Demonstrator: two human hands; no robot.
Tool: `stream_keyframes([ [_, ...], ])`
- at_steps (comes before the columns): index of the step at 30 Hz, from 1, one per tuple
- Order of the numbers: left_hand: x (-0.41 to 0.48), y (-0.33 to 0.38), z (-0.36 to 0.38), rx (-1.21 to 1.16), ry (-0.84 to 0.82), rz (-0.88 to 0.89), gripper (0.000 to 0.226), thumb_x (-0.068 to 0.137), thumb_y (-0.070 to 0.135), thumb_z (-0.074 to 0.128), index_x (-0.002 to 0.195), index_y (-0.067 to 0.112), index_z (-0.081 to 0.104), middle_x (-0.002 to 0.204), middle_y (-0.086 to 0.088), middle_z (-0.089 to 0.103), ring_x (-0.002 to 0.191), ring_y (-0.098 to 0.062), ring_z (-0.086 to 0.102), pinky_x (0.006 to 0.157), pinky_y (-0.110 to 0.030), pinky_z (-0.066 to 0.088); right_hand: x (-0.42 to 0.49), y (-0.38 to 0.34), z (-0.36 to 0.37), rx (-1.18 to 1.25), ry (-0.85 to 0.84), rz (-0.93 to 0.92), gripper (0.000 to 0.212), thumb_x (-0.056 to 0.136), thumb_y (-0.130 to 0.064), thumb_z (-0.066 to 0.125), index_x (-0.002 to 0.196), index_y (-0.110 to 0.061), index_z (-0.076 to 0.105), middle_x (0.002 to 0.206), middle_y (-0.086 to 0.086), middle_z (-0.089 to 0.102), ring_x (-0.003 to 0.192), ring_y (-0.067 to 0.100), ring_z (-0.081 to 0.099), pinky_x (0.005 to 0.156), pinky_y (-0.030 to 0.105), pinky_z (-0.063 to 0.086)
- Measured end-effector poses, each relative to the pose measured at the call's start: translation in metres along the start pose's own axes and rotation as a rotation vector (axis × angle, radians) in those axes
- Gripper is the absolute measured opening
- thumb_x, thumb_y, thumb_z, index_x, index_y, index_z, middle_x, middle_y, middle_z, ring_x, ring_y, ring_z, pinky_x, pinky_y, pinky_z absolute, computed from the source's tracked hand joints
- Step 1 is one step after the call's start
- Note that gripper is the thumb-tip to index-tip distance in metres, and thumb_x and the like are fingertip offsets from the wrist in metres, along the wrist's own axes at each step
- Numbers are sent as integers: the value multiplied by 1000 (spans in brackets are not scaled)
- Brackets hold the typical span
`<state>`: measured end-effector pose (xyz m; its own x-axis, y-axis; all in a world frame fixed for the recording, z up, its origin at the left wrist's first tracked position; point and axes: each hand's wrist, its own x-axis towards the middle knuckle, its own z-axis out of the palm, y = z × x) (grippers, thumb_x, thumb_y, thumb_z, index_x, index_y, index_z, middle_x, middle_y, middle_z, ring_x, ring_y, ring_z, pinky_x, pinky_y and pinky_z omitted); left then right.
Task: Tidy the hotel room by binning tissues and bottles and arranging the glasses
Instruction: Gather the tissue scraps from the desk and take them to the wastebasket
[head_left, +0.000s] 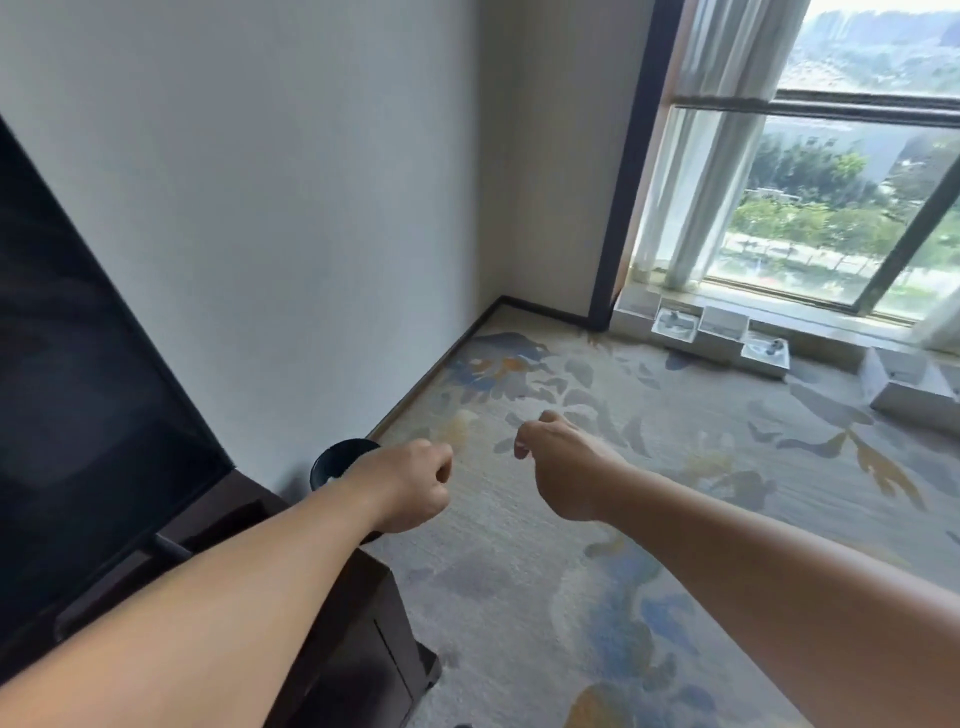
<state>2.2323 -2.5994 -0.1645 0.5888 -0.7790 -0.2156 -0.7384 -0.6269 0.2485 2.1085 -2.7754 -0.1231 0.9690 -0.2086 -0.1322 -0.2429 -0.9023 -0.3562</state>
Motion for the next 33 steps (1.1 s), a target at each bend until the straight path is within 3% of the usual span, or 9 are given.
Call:
stream_keyframes([
  [5, 89, -72, -24, -62, 10, -170, 19, 78, 13, 40, 86, 30, 46, 98, 6, 48, 84, -18, 54, 77, -37, 48, 120, 12, -10, -19, -109, -60, 55, 83, 10, 32, 128, -18, 46, 122, 4, 50, 91, 15, 47, 72, 26, 40],
  [9, 141, -116, -52, -107, 27, -293, 28, 77, 4, 34, 87, 27, 45, 98, 4, 49, 84, -19, 53, 75, -37, 47, 213, 13, -27, -57, -102, -151, 42, 85, 4, 35, 118, -20, 43, 84, -5, 52, 69, 13, 50, 56, 27, 40],
  [12, 170, -145, -57, -139, 44, -399, 25, 78, 3, 36, 90, 25, 40, 92, 3, 51, 78, -17, 53, 66, -36, 44, 282, 13, -27, -78, -124, -220, 25, 89, -3, 35, 104, -22, 41, 75, -2, 52, 62, 13, 49, 47, 26, 33],
  [15, 200, -178, -55, -172, 78, -528, 21, 83, 4, 36, 92, 23, 37, 86, 1, 53, 72, -17, 54, 58, -34, 38, 358, 10, -17, -75, -201, -346, 20, 90, -6, 37, 98, -24, 39, 81, -1, 55, 72, 19, 55, 58, 33, 46],
  [18, 221, -204, -50, -213, 118, -658, 15, 86, 8, 38, 91, 22, 37, 86, 2, 51, 73, -17, 53, 60, -33, 39, 426, 6, -1, -58, -245, -489, 27, 89, -5, 40, 106, -23, 51, 103, -1, 54, 87, 20, 58, 72, 32, 49],
  [23, 245, -227, -36, -286, 122, -859, 20, 88, 8, 41, 100, 23, 46, 108, -2, 44, 86, -22, 54, 73, -35, 44, 509, 0, 20, -90, -335, -680, 32, 88, -10, 44, 113, -25, 58, 115, -1, 51, 96, 20, 58, 74, 26, 44],
  [29, 269, -246, -16, -418, 202, -957, 37, 91, 12, 45, 126, 21, 48, 119, -1, 47, 99, -21, 51, 84, -31, 40, 565, -17, 47, -108, -429, -764, 32, 87, -9, 48, 117, -22, 49, 113, 2, 58, 103, 21, 54, 80, 31, 45],
  [31, 278, -256, -10, -462, 280, -992, 30, 90, 19, 47, 119, 16, 47, 113, -4, 55, 95, -22, 53, 77, -33, 40, 582, -25, 59, -117, -441, -763, 27, 88, -9, 49, 112, -20, 45, 107, 2, 60, 95, 22, 55, 77, 36, 49],
  [33, 284, -268, -4, -465, 309, -1034, 17, 88, 20, 47, 105, 15, 44, 96, -3, 56, 76, -21, 50, 59, -33, 33, 597, -33, 71, -132, -439, -762, 22, 88, -11, 49, 108, -19, 45, 103, 2, 60, 89, 22, 54, 73, 37, 49],
])
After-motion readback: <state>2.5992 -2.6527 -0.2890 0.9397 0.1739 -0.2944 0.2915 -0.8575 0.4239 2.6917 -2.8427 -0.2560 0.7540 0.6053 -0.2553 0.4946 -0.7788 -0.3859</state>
